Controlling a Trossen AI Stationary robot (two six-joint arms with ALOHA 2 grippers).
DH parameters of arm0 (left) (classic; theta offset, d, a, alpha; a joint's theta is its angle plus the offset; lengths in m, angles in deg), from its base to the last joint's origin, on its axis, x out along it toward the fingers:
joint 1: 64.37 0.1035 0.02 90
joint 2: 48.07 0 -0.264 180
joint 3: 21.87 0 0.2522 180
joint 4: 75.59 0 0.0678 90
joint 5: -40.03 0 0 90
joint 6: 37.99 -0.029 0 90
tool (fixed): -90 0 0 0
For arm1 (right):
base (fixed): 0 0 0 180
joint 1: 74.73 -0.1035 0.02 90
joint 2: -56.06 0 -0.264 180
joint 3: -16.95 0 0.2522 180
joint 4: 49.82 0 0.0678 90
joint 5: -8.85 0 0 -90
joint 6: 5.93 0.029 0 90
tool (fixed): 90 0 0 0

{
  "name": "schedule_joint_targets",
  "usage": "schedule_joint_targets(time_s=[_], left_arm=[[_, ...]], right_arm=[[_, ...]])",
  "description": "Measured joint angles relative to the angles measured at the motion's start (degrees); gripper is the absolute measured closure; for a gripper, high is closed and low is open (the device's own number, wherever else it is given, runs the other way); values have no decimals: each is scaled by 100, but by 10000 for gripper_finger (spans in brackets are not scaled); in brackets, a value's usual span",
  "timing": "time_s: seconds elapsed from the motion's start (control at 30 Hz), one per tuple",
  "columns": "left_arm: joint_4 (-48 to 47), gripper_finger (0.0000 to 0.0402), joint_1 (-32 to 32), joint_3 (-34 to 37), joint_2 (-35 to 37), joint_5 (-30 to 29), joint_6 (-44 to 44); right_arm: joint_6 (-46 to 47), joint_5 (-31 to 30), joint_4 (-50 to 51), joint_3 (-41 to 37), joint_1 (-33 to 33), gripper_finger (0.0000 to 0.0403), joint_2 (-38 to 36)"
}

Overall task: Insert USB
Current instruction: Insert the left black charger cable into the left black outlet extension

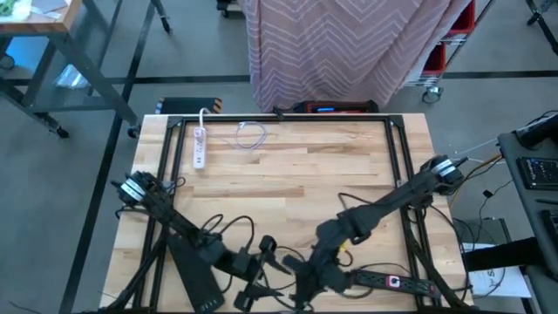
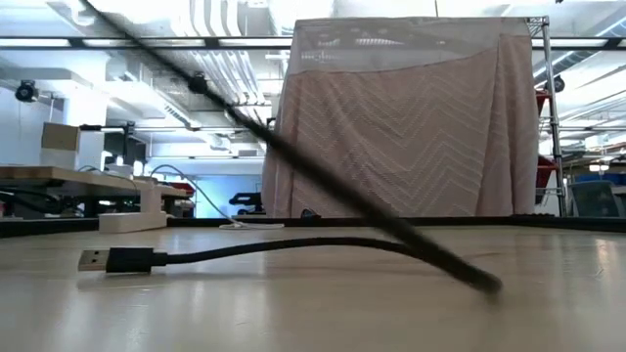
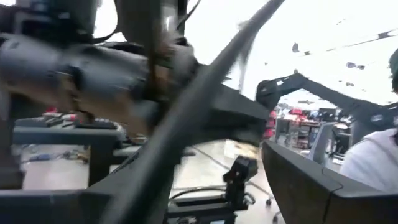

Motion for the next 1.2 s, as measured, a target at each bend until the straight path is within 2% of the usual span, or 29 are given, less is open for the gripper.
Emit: schedule_joint_targets(time_s=[0.23, 0.37, 0.5, 0.73, 0.93, 1.2], left_arm=[[-155, 189, 70, -647, -170, 129, -188], [-813, 179, 195, -1203, -407, 48, 26], [-903, 168, 192, -1516, -619, -182, -203], [-1017, 170, 266, -1610, -709, -145, -266], [-1118, 171, 393, -1610, -694, 163, -155], [-1252, 175, 398, -1737, -627, 266, -597]], right_arm=[[-335, -141, -265, -392, 65, 398, -575], [-426, -120, -249, -439, 18, 398, -575], [-554, -147, -288, -643, -2, 398, -722], [-656, -119, -389, -887, -4, 398, -832], [-651, -90, -319, -1090, -2, 398, -1028], [-716, 455, -353, -1526, -4, 398, -1529]])
